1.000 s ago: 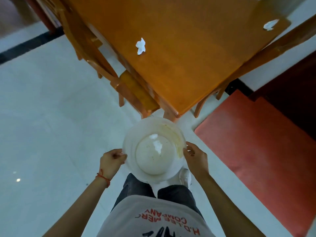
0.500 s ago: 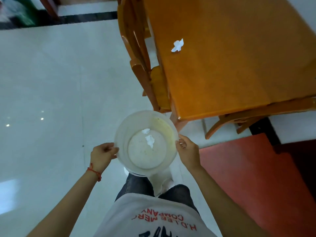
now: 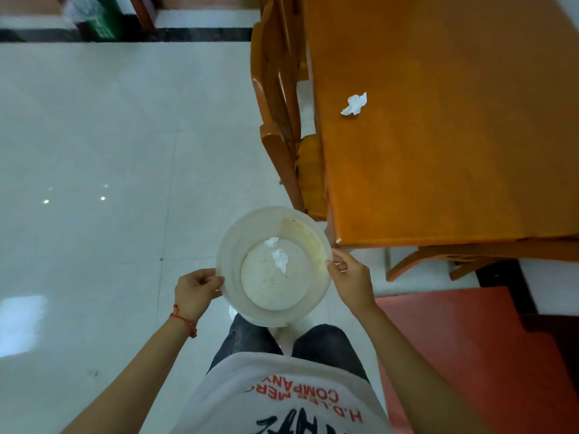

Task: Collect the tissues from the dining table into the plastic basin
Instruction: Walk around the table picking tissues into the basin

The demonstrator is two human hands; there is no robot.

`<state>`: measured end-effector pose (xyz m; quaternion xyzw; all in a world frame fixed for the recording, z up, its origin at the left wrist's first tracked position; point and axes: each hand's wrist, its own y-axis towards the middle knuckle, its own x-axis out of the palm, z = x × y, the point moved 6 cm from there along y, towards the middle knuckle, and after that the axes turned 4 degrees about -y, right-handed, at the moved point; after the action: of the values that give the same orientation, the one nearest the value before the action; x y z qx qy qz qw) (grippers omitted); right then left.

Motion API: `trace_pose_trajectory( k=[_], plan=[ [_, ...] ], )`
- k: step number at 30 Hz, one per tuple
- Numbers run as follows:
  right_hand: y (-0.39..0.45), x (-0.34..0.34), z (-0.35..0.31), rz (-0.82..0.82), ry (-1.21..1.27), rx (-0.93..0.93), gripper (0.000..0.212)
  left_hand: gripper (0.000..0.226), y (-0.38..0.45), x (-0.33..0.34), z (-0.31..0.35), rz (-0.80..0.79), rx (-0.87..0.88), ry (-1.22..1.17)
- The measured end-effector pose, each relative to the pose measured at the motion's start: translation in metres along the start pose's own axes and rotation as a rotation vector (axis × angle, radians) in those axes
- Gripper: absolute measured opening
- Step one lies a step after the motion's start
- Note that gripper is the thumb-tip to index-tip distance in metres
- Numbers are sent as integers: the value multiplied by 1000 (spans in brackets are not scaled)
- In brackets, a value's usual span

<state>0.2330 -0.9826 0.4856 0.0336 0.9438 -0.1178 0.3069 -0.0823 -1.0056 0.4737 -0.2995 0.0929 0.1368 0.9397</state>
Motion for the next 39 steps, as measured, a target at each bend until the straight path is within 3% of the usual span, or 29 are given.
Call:
trace_pose_trajectory(
  k=[7,19,28,33,39],
  plan=[
    [31,-26,-6,-43,22,-102,28,16,-7,6,1,92,-33,-47],
    [173,-105,-27,-83,-17,-281,32,24,-34,31,-12,375,-128,-119],
    [274,-105,-62,11,-12,-277,32,26,-32,35,-2,410,-121,-90],
    [318,-100,-86,105,-34,-368,32,24,-29,34,-6,408,-135,-87],
    [366,-88,-99,70,-165,-439,36,23,-28,36,-12,434,-162,-111]
  ],
)
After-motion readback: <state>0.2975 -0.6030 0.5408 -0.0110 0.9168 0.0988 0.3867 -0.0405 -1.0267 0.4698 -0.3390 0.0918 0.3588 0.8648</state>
